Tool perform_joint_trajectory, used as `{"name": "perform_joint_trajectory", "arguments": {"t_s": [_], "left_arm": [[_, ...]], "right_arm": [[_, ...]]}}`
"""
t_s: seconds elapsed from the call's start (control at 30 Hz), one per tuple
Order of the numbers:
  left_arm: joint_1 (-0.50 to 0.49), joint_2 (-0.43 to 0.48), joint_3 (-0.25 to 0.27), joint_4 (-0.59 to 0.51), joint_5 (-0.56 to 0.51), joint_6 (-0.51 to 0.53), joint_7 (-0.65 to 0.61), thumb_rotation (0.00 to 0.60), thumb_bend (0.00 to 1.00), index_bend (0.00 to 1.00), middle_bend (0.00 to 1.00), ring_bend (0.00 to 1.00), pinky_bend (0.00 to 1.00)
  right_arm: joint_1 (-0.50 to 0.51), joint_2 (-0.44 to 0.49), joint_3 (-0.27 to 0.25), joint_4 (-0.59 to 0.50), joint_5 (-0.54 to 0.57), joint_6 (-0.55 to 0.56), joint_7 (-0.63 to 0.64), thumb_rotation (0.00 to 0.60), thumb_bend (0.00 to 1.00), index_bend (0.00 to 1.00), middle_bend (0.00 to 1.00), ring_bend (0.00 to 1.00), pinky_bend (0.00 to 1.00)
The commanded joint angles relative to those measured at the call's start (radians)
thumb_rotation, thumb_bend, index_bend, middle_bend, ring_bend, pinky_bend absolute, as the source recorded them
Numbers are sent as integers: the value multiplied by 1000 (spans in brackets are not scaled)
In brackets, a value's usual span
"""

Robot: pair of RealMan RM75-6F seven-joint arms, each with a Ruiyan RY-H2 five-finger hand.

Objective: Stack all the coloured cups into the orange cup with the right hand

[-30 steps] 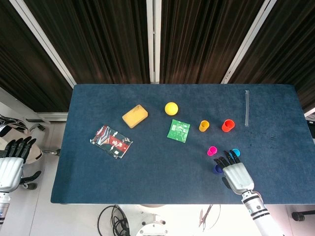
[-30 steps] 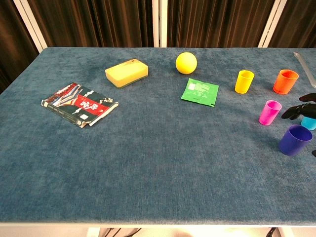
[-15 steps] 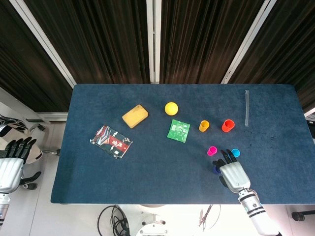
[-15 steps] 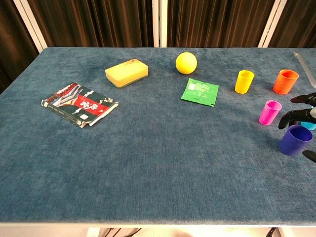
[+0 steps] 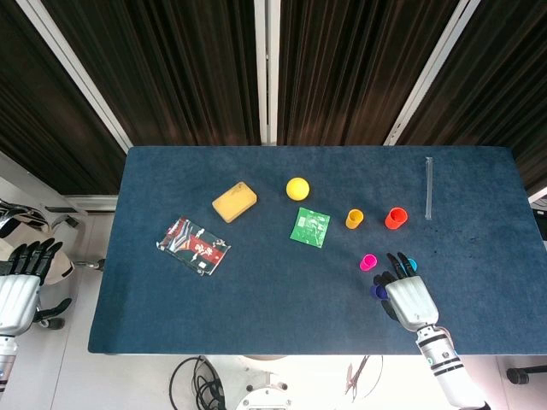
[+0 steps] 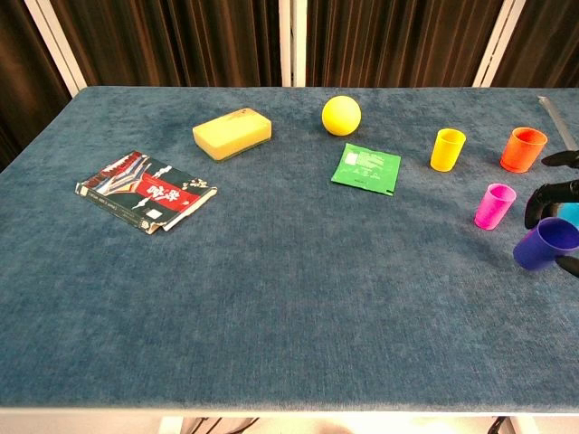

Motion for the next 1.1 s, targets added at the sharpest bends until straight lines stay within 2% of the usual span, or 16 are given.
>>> {"name": "perform_joint_trajectory", "arguments": {"t_s": [0.03, 0.23, 0.37, 0.63, 0.83, 1.1], "left_arm": [[0, 0, -1, 1, 0, 0, -2, 600, 157, 78, 41, 0, 0], [-3, -2, -2, 5, 2, -2, -5, 600, 158, 78, 41, 0, 0], [-5, 0, -3, 4, 4, -2, -2, 600, 157, 78, 41, 0, 0], [-6, -7, -12, 2, -5, 3, 12, 600, 157, 76, 41, 0, 0], [-8, -9, -19, 6, -14, 3, 9, 600, 158, 76, 41, 0, 0], [-9, -15, -23, 21, -7, 12, -12, 600, 157, 76, 50, 0, 0]], "right_arm": [[5, 38, 24, -43, -25, 30, 72, 600, 314, 451, 444, 48, 0], [24, 108, 102, -68, -64, 103, 209, 600, 314, 487, 463, 63, 0], [58, 112, 179, -9, -24, 120, 153, 600, 314, 490, 465, 64, 0], [176, 92, 278, 97, 145, -28, 109, 600, 315, 491, 463, 64, 0], [253, 51, 287, 204, 230, -141, 82, 600, 315, 491, 463, 68, 0], [311, -8, 288, 302, 332, -229, 79, 600, 314, 501, 463, 75, 0]]}}
